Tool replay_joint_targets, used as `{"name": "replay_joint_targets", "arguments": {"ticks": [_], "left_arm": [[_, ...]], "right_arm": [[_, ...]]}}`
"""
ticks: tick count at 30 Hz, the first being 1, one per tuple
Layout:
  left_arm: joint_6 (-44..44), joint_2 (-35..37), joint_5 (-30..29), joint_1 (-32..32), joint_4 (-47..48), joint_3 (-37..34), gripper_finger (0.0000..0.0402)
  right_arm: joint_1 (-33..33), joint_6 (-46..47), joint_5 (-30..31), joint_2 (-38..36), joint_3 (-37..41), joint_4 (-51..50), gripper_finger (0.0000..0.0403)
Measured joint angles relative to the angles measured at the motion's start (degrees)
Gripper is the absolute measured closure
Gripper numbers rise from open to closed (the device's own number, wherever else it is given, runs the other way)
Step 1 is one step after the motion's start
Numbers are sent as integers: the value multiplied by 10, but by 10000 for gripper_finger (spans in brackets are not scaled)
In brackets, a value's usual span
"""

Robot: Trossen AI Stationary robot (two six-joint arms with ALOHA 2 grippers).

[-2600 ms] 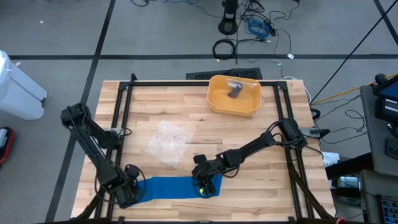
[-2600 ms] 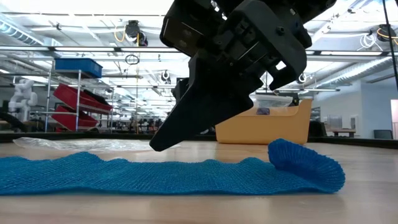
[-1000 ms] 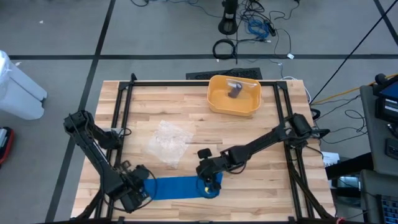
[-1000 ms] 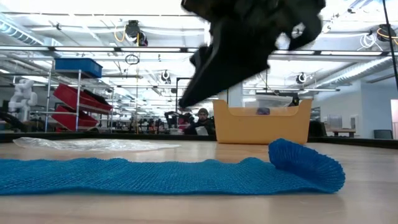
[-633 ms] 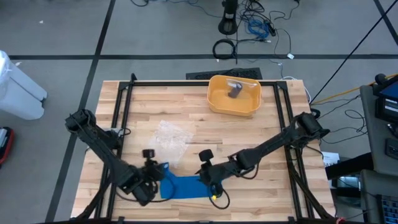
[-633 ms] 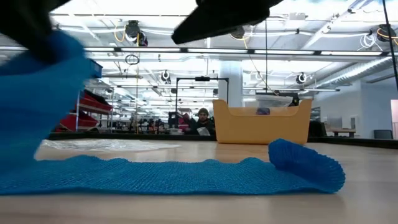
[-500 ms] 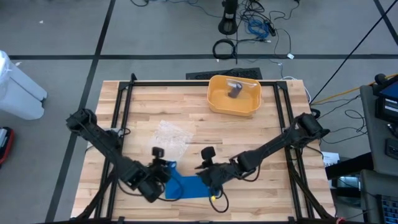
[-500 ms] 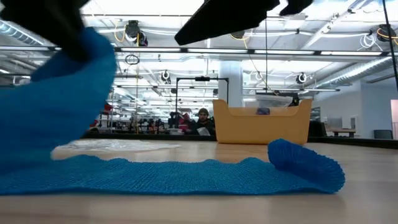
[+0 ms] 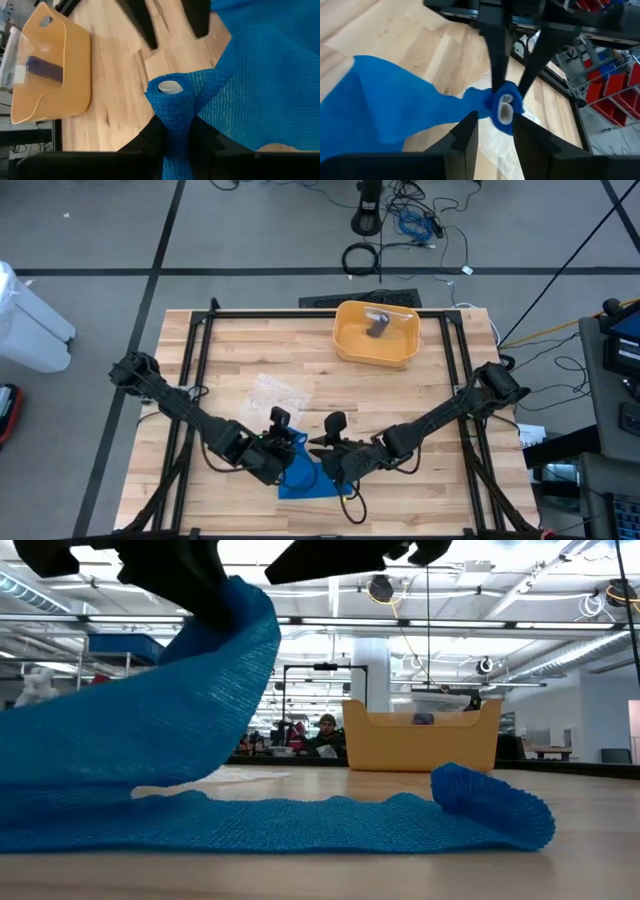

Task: Roll bandage
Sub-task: Roll the blue bandage

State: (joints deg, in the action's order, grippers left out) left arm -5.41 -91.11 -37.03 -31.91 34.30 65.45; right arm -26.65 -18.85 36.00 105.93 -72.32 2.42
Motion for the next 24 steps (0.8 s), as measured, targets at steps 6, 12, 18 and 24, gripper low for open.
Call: {"name": "replay_joint_targets", "arguments": {"ticks": [6, 12, 18, 24], "left_arm": [[0, -3, 19, 6, -13, 0, 340], [0, -3, 21, 6, -38, 0, 340], [0, -3, 34, 6, -44, 0, 340], [0, -3, 36, 6, -64, 0, 340]], "right_arm": [[10, -17, 2, 0, 0, 22, 298], [15, -13, -2, 0, 0, 18, 298], [15, -14, -3, 0, 0, 17, 298], [16, -13, -19, 2, 0, 15, 298]]}}
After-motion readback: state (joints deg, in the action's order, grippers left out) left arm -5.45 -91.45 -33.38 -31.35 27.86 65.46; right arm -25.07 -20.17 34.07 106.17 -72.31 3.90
